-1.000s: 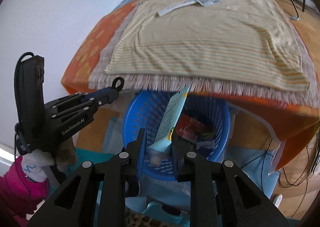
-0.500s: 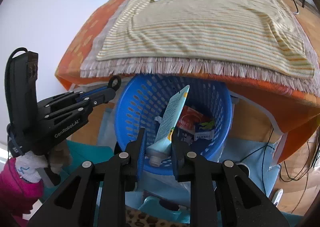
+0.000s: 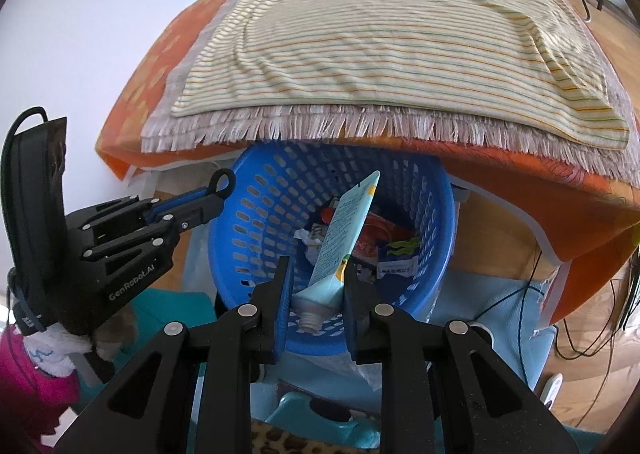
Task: Collect trash
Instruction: 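Open both grippers to drop the hair tie and tube into the basket, then move both grippers back over the white tube and barcode label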
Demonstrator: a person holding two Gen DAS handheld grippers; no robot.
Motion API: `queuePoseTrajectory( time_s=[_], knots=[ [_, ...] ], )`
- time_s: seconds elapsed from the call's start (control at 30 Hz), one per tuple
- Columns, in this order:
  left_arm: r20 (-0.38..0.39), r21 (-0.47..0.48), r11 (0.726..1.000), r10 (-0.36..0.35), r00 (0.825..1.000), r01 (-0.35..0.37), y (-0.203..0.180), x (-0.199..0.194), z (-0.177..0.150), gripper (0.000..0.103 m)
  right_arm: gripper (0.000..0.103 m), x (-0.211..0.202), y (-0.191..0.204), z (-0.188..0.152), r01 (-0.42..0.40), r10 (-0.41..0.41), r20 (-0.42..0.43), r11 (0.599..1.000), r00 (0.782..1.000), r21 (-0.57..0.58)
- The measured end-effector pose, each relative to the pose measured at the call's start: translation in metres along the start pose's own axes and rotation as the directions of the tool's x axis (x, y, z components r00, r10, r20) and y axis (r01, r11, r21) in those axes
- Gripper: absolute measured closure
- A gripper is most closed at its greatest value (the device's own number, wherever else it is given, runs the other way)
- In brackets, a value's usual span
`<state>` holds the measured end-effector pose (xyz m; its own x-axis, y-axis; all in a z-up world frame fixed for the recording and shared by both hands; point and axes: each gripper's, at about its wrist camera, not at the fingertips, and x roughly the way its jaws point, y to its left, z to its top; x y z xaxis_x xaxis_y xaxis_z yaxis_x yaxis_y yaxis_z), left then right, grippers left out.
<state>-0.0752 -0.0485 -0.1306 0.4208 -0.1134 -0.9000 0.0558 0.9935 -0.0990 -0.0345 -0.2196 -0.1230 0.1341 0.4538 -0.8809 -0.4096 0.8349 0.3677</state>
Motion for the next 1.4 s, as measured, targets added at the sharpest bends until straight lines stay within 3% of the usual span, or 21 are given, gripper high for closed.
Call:
queuePoseTrajectory(
  time_s=[0.1, 0.2, 0.33, 0.37, 0.43, 0.57, 0.63, 0.83, 1.4],
  knots=[
    [0.003, 0.005, 1.000, 0.004, 1.000, -0.004, -0.001, 0.000, 0.000, 0.071, 0.082, 0.001, 0.000, 0.001, 0.005, -0.005, -0.001, 1.000, 1.000, 0.000],
    [0.003, 0.002, 1.000, 0.010, 1.000, -0.010, 0.000, 0.001, 0.000, 0.055, 0.080, 0.003, -0.001, 0.002, 0.022, -0.022, -0.008, 1.000, 1.000, 0.000],
    [0.007, -0.005, 1.000, 0.014, 1.000, -0.014, 0.002, 0.001, 0.001, 0.050, 0.054, 0.004, -0.003, 0.004, 0.037, -0.037, -0.009, 0.999, 0.999, 0.005],
    [0.006, -0.007, 1.000, 0.015, 1.000, -0.015, 0.002, 0.001, 0.001, 0.048, 0.052, 0.003, -0.003, 0.004, 0.041, -0.040, -0.005, 0.999, 0.999, 0.003],
    [0.010, -0.008, 1.000, 0.016, 1.000, -0.016, 0.002, 0.001, 0.001, 0.042, 0.052, 0.003, -0.003, 0.005, 0.048, -0.048, -0.005, 0.999, 0.999, 0.001],
    [0.013, -0.005, 1.000, 0.018, 1.000, -0.018, 0.002, 0.000, 0.003, 0.040, 0.052, 0.003, -0.004, 0.006, 0.055, -0.055, -0.007, 0.998, 0.998, 0.010],
    [0.020, -0.006, 1.000, 0.018, 1.000, -0.018, 0.001, -0.001, 0.003, 0.030, 0.052, 0.003, -0.004, 0.006, 0.058, -0.058, -0.007, 0.998, 0.998, 0.012],
    [0.030, 0.001, 1.000, 0.018, 0.999, -0.018, -0.001, -0.003, 0.005, 0.028, 0.046, -0.001, -0.004, 0.007, 0.077, -0.077, 0.007, 0.997, 0.997, 0.015],
    [0.053, -0.041, 0.999, -0.019, 0.998, 0.021, 0.006, -0.013, 0.022, 0.028, 0.045, -0.021, -0.004, 0.029, 0.155, -0.154, 0.069, 0.988, 0.986, -0.003]
  ],
)
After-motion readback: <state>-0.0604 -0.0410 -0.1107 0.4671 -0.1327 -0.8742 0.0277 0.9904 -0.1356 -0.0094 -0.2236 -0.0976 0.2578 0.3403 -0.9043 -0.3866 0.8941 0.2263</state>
